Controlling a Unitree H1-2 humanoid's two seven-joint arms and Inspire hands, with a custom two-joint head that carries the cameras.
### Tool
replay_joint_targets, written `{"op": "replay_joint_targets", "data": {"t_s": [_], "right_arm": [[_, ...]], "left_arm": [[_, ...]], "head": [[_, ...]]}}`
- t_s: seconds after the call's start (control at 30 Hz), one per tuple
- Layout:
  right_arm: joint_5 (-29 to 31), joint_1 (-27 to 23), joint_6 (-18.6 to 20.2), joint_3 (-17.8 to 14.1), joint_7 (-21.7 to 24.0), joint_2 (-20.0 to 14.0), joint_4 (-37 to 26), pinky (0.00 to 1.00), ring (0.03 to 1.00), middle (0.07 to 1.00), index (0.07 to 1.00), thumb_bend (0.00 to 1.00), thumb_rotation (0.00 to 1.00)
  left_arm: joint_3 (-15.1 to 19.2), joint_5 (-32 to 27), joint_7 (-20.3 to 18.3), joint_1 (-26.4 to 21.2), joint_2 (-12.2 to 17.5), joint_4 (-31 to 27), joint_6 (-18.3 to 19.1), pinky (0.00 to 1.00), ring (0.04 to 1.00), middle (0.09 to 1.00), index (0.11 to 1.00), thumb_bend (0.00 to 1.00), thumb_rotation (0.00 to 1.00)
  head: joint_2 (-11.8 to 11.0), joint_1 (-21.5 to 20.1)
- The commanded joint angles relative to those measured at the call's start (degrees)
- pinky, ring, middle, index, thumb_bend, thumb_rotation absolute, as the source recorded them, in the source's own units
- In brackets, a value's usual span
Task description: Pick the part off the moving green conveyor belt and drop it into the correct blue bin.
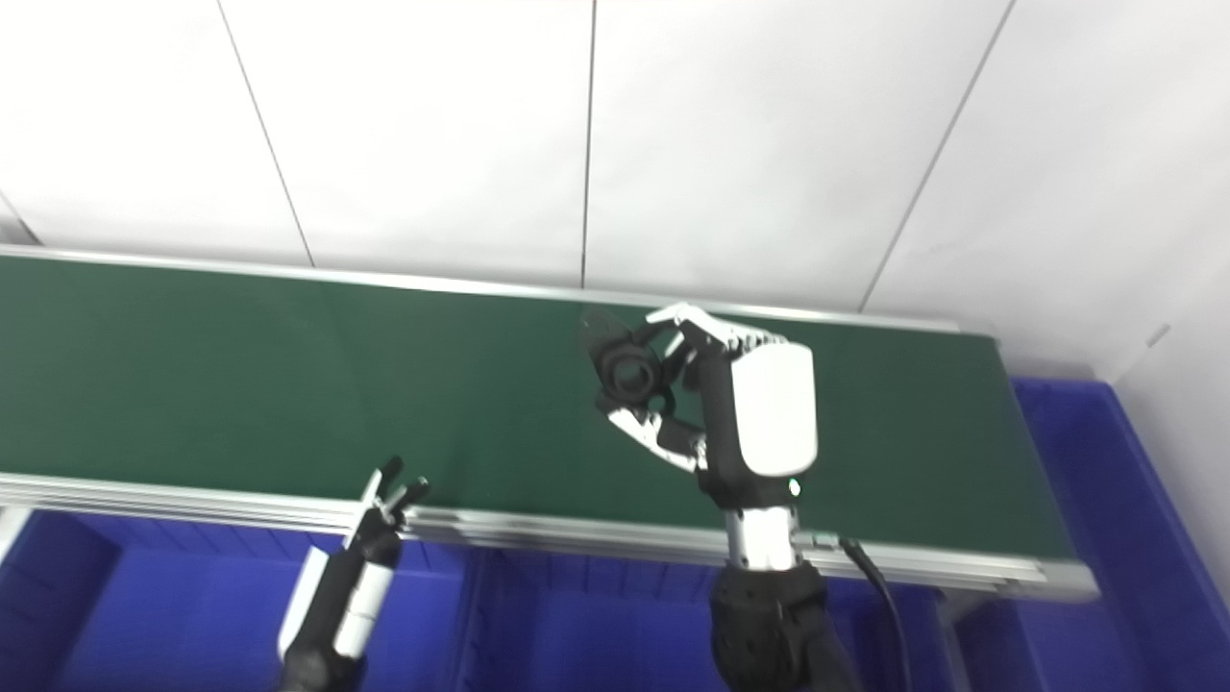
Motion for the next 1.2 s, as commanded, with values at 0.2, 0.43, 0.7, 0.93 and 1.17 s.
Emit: {"op": "replay_joint_targets", "data": {"t_s": [0.2,0.43,0.7,0.93,1.17], "right_arm": [[-0.83,0.84,0.09,-2.1,4.27,0.64,-6.8,0.17,0.23,0.321,0.485,0.5,0.14],[-2.17,6.2,-3.25,-1.78,4.06,-1.89,-7.77,0.19,0.226,0.302,0.485,0.5,0.14],[-2.94,11.92,-6.7,-1.82,3.1,-6.31,-9.38,0.2,0.222,0.291,0.482,0.5,0.15],[-3.0,16.59,-9.44,-2.52,3.08,-8.03,-9.94,0.22,0.232,0.307,0.484,0.5,0.15],[-2.67,21.03,-11.12,-2.24,4.14,-8.71,-10.8,0.18,0.208,0.282,0.483,0.51,0.14]], "left_arm": [[1.26,0.98,-0.3,-2.36,-0.29,-4.76,2.76,1.0,0.95,0.911,1.0,0.65,1.0],[1.64,0.48,-0.85,-2.42,-0.18,-4.65,2.9,1.0,0.954,0.911,1.0,0.64,1.0],[2.23,-0.26,-1.65,-2.52,0.14,-4.63,3.13,1.0,0.952,0.903,1.0,0.66,1.0],[2.57,-0.57,-2.23,-2.45,0.28,-5.11,3.99,1.0,0.965,0.906,1.0,0.65,1.0],[2.36,-0.34,-2.55,-2.04,0.23,-6.04,4.62,1.0,0.971,0.903,1.0,0.66,1.0]], "head": [[3.29,-0.62],[2.74,-0.39],[2.33,-0.59],[2.67,-0.79],[2.88,-0.59]]}}
